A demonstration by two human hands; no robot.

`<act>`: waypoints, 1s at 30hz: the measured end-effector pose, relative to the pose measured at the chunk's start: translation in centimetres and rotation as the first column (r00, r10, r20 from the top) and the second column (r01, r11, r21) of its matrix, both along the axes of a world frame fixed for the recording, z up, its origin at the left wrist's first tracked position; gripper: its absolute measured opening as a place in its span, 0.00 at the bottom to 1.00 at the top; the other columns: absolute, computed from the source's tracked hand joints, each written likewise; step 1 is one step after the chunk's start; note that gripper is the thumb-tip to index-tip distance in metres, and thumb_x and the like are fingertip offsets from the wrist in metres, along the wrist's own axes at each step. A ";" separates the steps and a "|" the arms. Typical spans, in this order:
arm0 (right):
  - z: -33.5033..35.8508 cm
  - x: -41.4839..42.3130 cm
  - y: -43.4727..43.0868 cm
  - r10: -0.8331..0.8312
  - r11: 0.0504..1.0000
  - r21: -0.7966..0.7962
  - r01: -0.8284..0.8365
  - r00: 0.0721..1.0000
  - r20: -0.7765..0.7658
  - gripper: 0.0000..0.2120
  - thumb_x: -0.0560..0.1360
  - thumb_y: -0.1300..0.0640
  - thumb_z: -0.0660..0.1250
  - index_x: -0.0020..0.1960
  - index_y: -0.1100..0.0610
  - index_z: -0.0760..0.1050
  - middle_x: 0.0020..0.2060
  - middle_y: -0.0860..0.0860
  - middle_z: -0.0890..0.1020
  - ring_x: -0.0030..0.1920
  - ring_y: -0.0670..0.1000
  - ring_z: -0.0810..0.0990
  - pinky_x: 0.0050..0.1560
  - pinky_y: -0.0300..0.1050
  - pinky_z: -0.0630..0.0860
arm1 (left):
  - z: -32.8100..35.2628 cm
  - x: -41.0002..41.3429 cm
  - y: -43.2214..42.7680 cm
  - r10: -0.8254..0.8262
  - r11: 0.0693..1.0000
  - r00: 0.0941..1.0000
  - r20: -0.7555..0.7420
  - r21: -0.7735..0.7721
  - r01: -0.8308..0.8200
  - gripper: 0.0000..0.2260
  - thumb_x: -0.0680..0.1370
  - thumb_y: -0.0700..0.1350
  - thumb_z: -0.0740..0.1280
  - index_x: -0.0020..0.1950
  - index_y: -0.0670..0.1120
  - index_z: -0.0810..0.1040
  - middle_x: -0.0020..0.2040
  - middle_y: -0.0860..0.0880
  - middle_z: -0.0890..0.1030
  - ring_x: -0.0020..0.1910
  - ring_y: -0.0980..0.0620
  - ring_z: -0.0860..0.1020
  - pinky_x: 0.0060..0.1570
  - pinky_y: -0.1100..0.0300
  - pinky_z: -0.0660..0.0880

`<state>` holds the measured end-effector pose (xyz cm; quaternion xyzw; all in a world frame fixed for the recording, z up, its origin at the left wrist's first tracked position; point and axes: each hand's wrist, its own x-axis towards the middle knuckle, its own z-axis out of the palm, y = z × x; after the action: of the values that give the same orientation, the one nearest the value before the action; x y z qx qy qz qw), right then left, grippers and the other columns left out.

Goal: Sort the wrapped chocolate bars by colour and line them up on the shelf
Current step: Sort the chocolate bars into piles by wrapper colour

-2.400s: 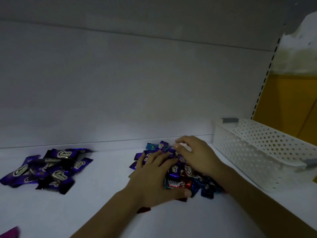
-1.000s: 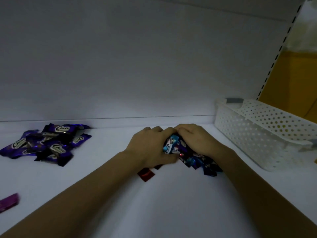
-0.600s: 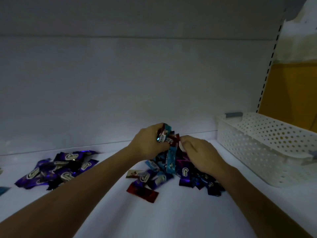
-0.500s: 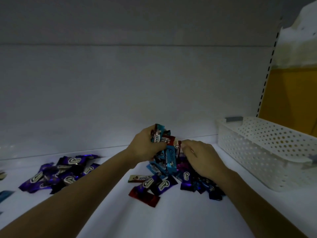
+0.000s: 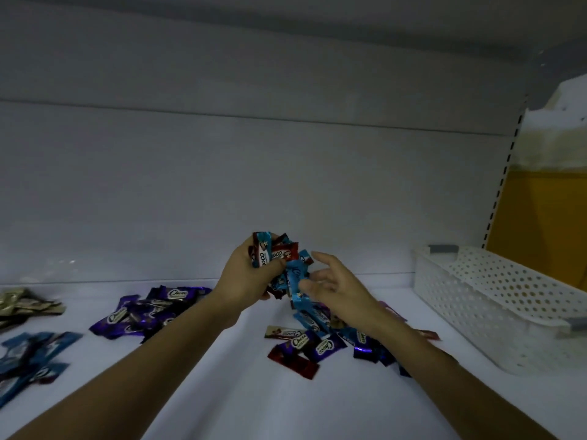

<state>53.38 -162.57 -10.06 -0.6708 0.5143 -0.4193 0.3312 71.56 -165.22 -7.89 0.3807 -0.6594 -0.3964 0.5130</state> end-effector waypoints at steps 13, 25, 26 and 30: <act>3.2 21.0 -1.1 0.329 0.926 0.096 -0.365 0.906 0.267 0.24 0.72 0.61 0.73 0.66 0.53 0.70 0.50 0.58 0.83 0.45 0.50 0.83 0.45 0.42 0.79 | -0.4 19.8 5.4 0.355 0.934 0.877 -0.325 0.075 -0.350 0.07 0.77 0.41 0.68 0.53 0.51 0.77 0.37 0.50 0.84 0.31 0.55 0.82 0.25 0.63 0.75; 0.6 34.7 -1.7 0.349 0.916 0.171 -0.364 0.930 0.113 0.05 0.74 0.59 0.70 0.43 0.56 0.74 0.37 0.51 0.82 0.35 0.49 0.79 0.35 0.39 0.75 | -5.6 33.7 11.4 0.605 0.793 0.737 -0.301 0.142 -0.593 0.10 0.77 0.41 0.69 0.56 0.52 0.76 0.38 0.47 0.85 0.31 0.52 0.82 0.27 0.58 0.75; 0.5 35.1 -2.0 0.333 0.925 0.167 -0.341 0.940 0.070 0.06 0.74 0.58 0.70 0.42 0.56 0.73 0.37 0.52 0.81 0.36 0.49 0.78 0.35 0.38 0.73 | -6.1 34.3 11.7 0.603 0.794 0.742 -0.291 0.138 -0.591 0.10 0.77 0.41 0.69 0.56 0.52 0.76 0.39 0.47 0.85 0.33 0.49 0.83 0.31 0.54 0.76; -0.3 35.6 -3.0 0.316 0.946 0.116 -0.302 0.939 -0.132 0.13 0.72 0.54 0.72 0.43 0.65 0.77 0.43 0.63 0.81 0.40 0.48 0.74 0.39 0.41 0.69 | -7.2 35.3 12.2 0.575 0.815 0.753 -0.320 0.142 -0.562 0.11 0.77 0.41 0.68 0.56 0.55 0.76 0.41 0.48 0.86 0.34 0.50 0.84 0.28 0.58 0.77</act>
<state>89.01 -165.55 -10.31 -0.7564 0.4450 -0.2859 0.3849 106.81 -153.02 -15.05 0.4960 -0.4036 -0.2947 0.7101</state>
